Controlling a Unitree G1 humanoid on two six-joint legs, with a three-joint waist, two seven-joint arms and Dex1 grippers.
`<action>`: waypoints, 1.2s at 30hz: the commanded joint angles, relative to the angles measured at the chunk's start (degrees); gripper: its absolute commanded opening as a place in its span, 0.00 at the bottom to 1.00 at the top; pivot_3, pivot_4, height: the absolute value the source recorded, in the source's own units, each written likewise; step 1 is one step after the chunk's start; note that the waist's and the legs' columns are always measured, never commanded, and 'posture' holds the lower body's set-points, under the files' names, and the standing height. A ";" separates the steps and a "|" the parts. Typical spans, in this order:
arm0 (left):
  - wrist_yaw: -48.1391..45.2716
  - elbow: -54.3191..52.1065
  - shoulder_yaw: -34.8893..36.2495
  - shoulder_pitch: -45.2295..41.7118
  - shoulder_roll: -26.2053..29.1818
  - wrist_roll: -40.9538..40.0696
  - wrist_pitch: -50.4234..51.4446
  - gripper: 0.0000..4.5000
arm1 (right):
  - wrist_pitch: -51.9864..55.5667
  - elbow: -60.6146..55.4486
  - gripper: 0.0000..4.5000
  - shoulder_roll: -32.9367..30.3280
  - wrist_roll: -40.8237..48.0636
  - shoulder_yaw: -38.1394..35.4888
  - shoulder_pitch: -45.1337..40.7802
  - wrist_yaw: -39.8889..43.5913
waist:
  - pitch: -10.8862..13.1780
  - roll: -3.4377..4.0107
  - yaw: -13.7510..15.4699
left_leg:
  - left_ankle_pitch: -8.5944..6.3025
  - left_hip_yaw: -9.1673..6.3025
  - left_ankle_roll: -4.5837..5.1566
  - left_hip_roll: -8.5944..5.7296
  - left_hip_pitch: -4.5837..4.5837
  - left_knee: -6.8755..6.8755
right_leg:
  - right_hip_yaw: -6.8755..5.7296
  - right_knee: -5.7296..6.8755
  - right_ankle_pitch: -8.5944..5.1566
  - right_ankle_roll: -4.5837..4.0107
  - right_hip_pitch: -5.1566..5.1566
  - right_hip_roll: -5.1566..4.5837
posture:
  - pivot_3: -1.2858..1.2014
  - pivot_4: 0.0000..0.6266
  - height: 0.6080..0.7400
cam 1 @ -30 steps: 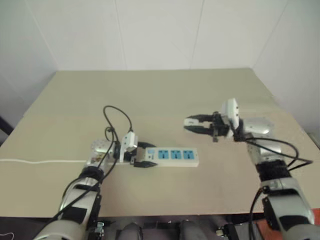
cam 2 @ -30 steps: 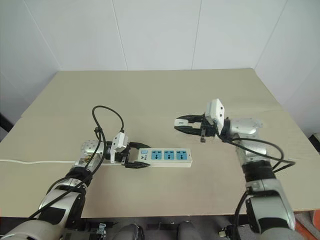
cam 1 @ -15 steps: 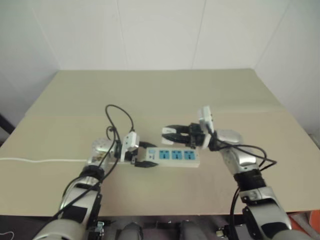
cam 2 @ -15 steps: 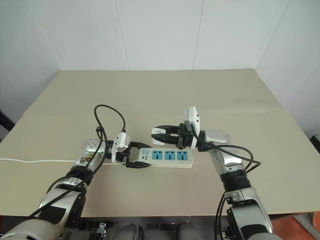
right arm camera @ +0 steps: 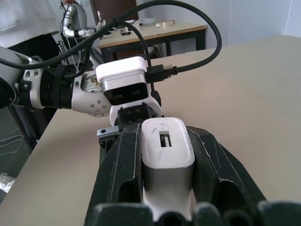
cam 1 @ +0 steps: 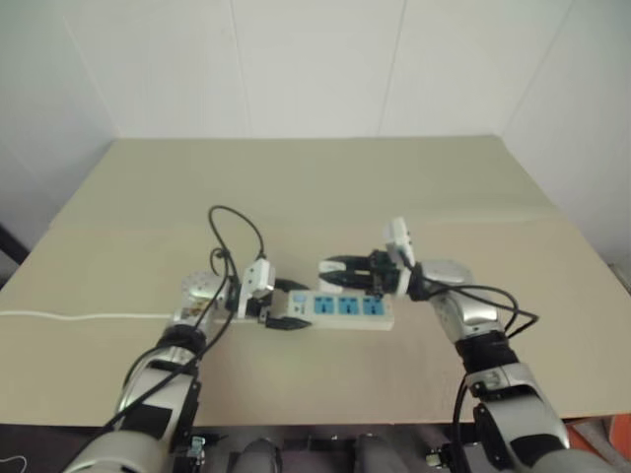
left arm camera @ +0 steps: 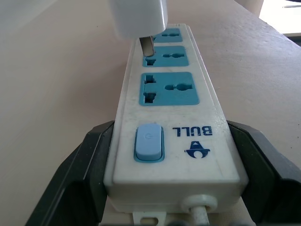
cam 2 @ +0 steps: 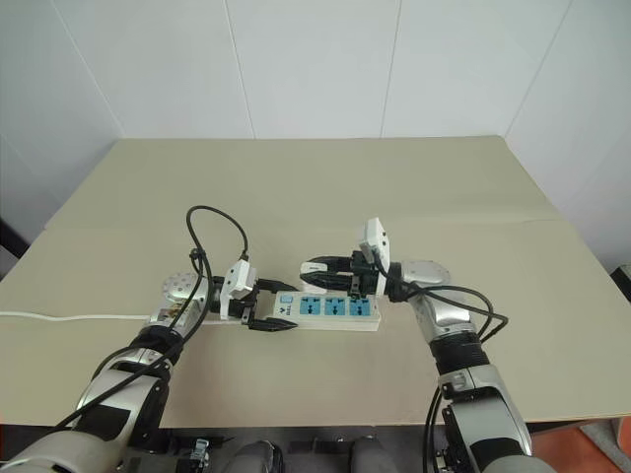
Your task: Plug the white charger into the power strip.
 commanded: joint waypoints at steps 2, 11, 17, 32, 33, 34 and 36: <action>-0.20 2.04 -2.41 0.85 0.55 3.03 0.02 0.73 | -3.25 0.30 0.25 0.81 -0.83 -0.48 -0.74 0.83 | 0.00 0.00 -0.01 | 0.00 0.00 0.00 0.00 0.00 0.00 | 0.00 0.00 0.00 0.00 0.00 0.00 | 0.52 0.24 1.00; -0.27 2.43 -2.34 0.24 0.54 2.98 -0.04 0.73 | -5.41 3.22 0.25 1.61 -2.62 -0.35 -1.19 1.32 | 0.00 0.00 -0.03 | 0.00 0.00 0.00 0.00 0.00 0.00 | 0.00 0.01 0.00 0.00 0.00 0.00 | 0.52 0.24 1.00; -0.25 2.42 -2.39 0.17 0.41 2.98 -0.11 0.73 | -7.45 3.84 0.25 2.28 -3.99 -0.05 -0.87 1.15 | 0.00 0.00 -0.02 | 0.00 -0.01 0.00 0.00 0.00 0.00 | 0.00 0.00 0.00 0.00 0.00 0.00 | 0.52 0.24 1.00; -0.06 2.54 -2.40 0.10 0.34 3.02 -0.39 0.73 | -8.63 5.45 0.25 3.21 -5.40 0.30 -0.94 1.06 | 0.00 0.00 -0.02 | 0.00 -0.01 0.00 0.00 0.00 0.00 | 0.00 0.00 0.00 0.00 0.00 0.00 | 0.52 0.24 1.00; -0.08 2.55 -2.42 0.09 0.33 3.03 -0.43 0.73 | -8.91 5.61 0.25 3.26 -5.64 0.45 -1.00 1.12 | 0.00 0.00 -0.02 | 0.00 -0.01 0.00 0.00 0.00 0.00 | 0.00 0.00 0.00 0.00 0.00 0.00 | 0.52 0.24 1.00; -0.09 2.54 -2.42 0.08 0.30 3.02 -0.45 0.73 | -8.92 5.64 0.25 3.32 -5.72 0.49 -1.02 1.13 | 0.00 0.00 -0.02 | 0.00 -0.01 0.00 0.00 0.00 0.00 | 0.00 0.00 0.00 0.00 0.00 0.01 | 0.52 0.24 1.00; -0.11 2.58 -2.42 -0.03 0.23 2.99 -0.41 0.73 | -9.04 5.73 0.25 3.39 -5.85 0.46 -0.97 1.16 | 0.00 0.00 -0.02 | 0.00 -0.01 0.00 0.00 0.00 0.00 | 0.00 0.00 0.00 0.00 0.00 0.00 | 0.52 0.24 1.00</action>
